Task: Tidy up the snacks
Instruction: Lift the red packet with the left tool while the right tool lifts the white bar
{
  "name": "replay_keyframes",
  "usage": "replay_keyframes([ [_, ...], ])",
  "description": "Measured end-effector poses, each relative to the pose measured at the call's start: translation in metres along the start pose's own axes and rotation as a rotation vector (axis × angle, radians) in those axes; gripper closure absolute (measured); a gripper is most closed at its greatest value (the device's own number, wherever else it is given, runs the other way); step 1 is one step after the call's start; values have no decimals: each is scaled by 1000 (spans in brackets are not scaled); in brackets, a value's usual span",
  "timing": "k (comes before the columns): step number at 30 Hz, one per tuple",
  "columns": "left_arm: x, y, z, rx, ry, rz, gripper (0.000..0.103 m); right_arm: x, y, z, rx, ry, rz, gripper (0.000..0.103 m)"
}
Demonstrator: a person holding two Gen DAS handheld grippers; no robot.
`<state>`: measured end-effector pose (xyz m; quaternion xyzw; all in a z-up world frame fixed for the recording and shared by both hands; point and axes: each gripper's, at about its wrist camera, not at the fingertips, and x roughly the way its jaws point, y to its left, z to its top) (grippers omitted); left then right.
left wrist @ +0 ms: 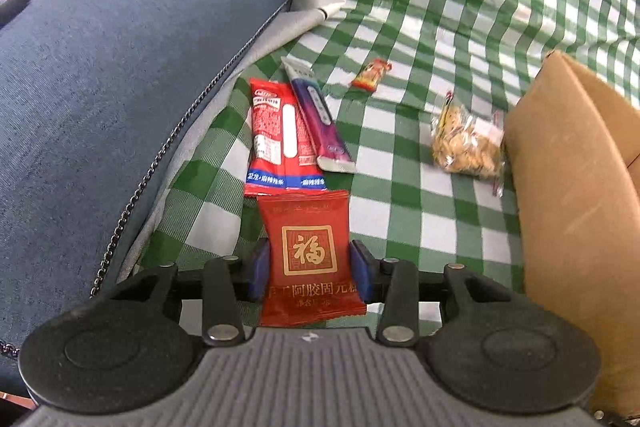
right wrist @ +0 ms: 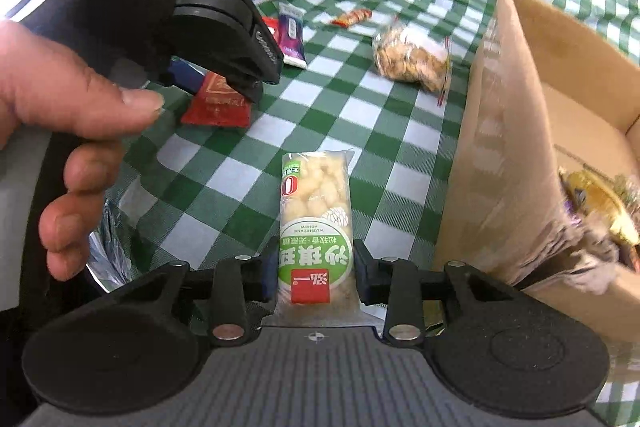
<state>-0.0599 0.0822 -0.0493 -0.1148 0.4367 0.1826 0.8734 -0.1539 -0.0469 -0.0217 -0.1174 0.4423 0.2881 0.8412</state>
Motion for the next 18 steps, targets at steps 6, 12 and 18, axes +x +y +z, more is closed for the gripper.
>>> replay_keyframes([
  [6, -9, 4, 4, -27, -31, -12, 57, -7, 3, -1, -39, -37, -33, 65],
  [12, -24, 7, 9, -46, -100, -8, 57, -24, 1, 5, -36, -118, -51, 65],
  [18, -42, 12, 15, -79, -166, -7, 57, -44, 2, 9, -52, -221, -48, 65],
])
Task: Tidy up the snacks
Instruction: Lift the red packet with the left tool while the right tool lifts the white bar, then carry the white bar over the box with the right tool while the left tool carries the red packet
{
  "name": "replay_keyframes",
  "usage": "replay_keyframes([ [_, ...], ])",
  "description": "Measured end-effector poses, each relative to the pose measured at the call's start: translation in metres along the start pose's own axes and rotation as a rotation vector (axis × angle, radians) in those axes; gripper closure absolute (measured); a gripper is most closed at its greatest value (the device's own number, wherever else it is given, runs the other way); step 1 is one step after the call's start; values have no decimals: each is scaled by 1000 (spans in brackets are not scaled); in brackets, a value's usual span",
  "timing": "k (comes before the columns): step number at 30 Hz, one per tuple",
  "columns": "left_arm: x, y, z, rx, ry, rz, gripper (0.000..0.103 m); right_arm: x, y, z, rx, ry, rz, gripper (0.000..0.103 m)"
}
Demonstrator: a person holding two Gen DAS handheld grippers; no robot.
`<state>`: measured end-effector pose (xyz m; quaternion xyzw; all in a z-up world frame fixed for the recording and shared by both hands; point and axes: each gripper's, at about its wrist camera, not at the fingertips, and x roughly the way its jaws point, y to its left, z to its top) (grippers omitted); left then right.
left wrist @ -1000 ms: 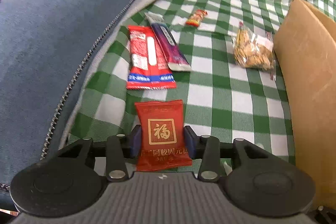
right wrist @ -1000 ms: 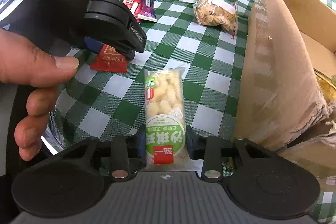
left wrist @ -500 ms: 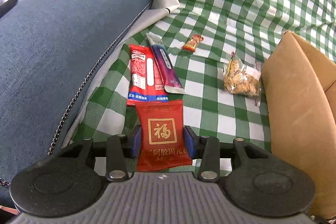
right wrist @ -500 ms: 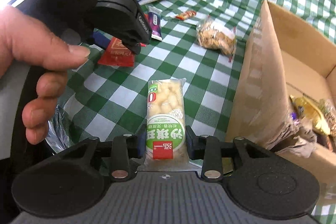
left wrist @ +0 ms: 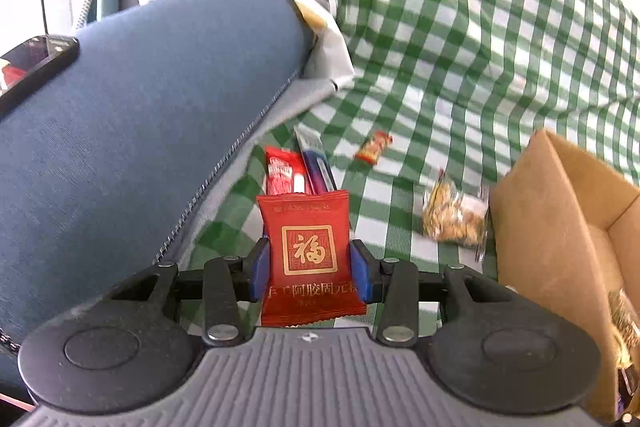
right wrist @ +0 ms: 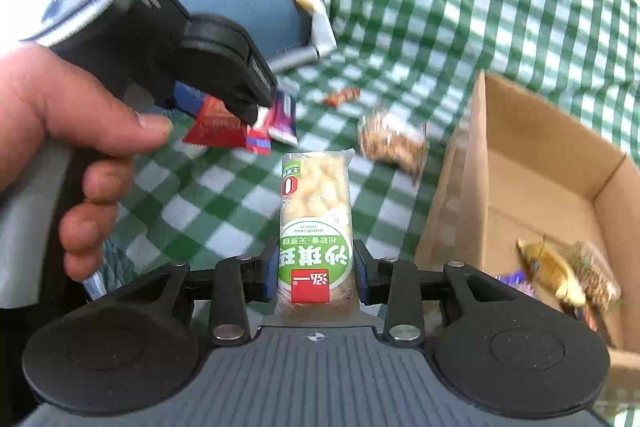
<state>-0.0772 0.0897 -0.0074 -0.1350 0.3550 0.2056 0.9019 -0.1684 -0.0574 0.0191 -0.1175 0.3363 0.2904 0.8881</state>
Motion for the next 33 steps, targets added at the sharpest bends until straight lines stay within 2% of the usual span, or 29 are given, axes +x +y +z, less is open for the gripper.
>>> replay_keyframes([
  [8, -17, 3, 12, -50, -41, -34, 57, -31, -21, 27, 9, -116, -25, 65],
  [12, -25, -8, 14, -40, -65, -73, 57, -55, -56, 52, 34, -191, -64, 65],
  [15, -32, -20, 15, -22, -80, -104, 57, -67, -91, 58, 55, -227, -116, 65],
  [19, -40, -37, 15, 2, -95, -145, 57, -70, -134, 39, 112, -222, -201, 65],
  [23, -48, -58, 10, 48, -122, -199, 57, -71, -172, 14, 243, -188, -252, 65],
  [26, -55, -79, 4, 103, -159, -243, 57, -73, -188, 2, 294, -195, -286, 65],
  [33, -69, -127, -16, 216, -225, -363, 57, -75, -206, -21, 307, -182, -351, 65],
])
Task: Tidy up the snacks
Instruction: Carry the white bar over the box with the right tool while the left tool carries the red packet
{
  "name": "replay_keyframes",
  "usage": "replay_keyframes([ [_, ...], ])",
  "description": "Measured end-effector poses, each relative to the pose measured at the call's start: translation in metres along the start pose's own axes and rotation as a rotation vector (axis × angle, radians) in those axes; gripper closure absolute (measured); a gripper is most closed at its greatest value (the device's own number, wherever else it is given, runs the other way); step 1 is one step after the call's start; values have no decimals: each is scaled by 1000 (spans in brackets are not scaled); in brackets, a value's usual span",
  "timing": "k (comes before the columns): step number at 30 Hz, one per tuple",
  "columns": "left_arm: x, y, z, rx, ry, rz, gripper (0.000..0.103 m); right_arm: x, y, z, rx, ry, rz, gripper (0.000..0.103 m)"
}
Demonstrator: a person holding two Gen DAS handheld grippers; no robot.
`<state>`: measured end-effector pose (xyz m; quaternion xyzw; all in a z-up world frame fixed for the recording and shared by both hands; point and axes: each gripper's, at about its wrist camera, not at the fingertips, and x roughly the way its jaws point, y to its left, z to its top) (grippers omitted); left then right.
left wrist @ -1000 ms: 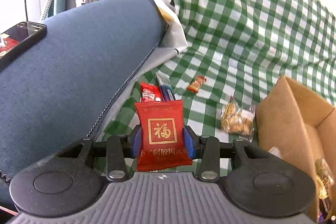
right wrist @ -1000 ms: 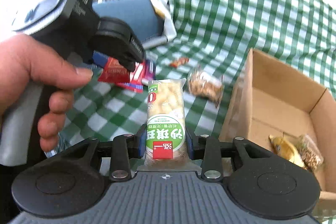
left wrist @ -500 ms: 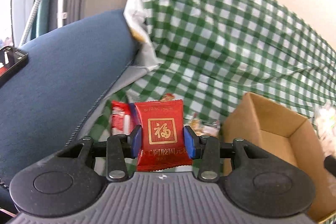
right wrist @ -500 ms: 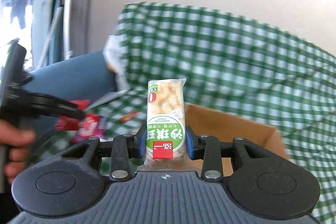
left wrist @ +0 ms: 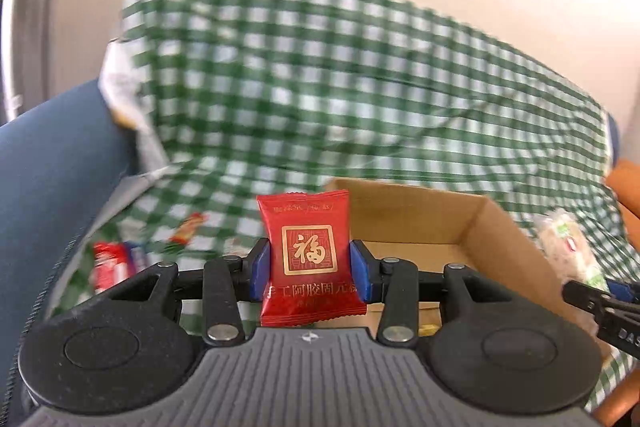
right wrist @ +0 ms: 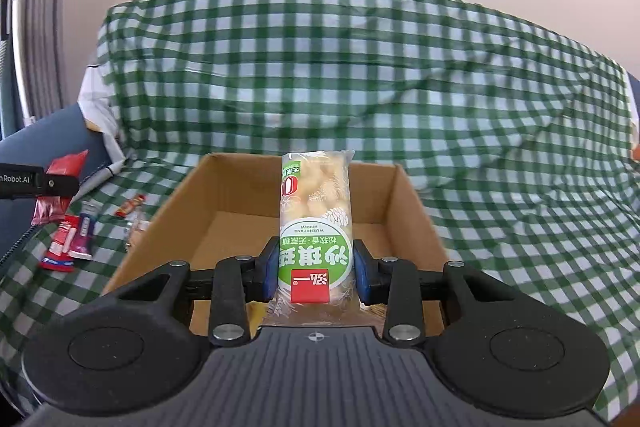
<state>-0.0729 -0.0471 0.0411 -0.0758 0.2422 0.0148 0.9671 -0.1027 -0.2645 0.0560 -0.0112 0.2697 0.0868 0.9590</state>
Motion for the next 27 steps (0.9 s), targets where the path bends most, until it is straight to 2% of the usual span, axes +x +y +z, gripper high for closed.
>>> replay_keyframes([
  [8, 9, -38, -14, 90, -14, -105, 57, 2, -25, -7, 27, -5, -54, 65],
  [27, 16, -43, -20, 106, -6, -151, 57, 15, -20, 0, 23, -22, -50, 65],
])
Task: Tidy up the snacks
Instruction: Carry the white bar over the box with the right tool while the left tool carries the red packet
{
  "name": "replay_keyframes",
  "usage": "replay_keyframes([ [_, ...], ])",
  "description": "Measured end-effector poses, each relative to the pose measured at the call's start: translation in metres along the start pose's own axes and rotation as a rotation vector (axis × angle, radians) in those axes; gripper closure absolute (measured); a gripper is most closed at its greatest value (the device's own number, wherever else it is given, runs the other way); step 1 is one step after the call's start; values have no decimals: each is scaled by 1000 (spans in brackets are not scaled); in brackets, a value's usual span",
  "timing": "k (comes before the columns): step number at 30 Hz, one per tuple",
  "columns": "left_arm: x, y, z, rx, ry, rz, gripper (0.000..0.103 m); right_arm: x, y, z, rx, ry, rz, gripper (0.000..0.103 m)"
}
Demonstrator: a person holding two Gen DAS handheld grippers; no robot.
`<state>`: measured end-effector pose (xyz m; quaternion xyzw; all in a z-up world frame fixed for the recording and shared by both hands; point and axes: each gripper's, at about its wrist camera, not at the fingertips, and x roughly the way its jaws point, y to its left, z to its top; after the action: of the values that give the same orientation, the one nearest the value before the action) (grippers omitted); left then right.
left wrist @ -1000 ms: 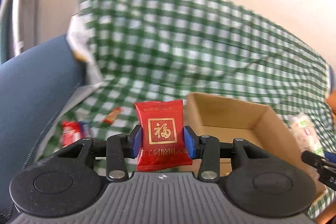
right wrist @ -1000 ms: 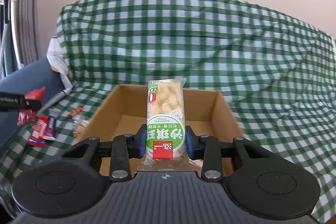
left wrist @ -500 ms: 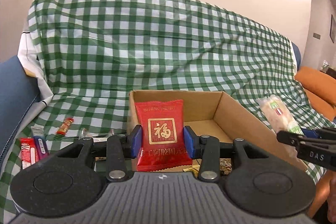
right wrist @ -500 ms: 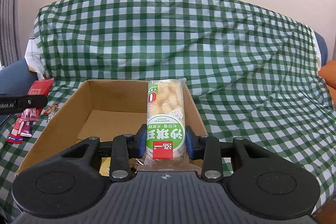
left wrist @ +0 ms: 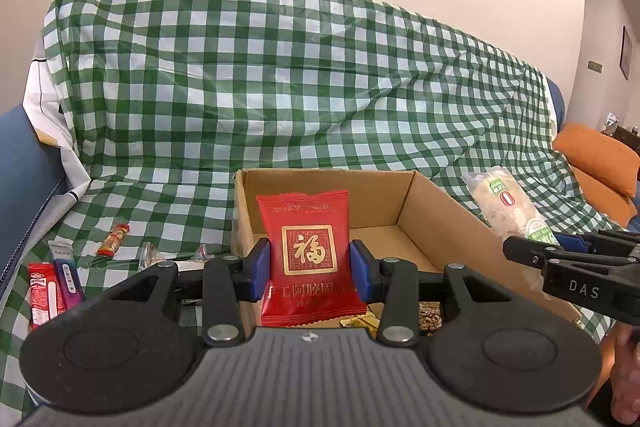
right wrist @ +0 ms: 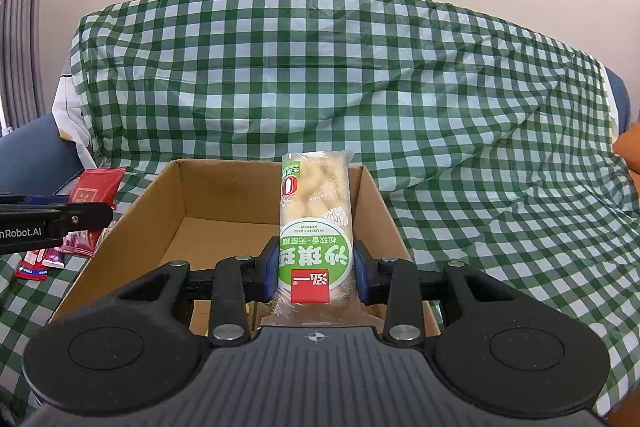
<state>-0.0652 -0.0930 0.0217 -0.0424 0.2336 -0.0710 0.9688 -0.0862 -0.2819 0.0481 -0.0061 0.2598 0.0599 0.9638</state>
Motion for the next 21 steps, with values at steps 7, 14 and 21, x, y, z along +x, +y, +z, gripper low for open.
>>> replay_keyframes([
  [7, -1, -1, 0, 1, -4, -15, 57, 2, -4, 0, 5, 4, -10, 65],
  [14, -1, -1, -1, 5, -4, -24, 57, 2, -4, -1, 4, 7, -15, 65],
  [21, -2, -2, -2, 4, -8, -30, 57, 3, -4, -1, 3, 5, -11, 65],
])
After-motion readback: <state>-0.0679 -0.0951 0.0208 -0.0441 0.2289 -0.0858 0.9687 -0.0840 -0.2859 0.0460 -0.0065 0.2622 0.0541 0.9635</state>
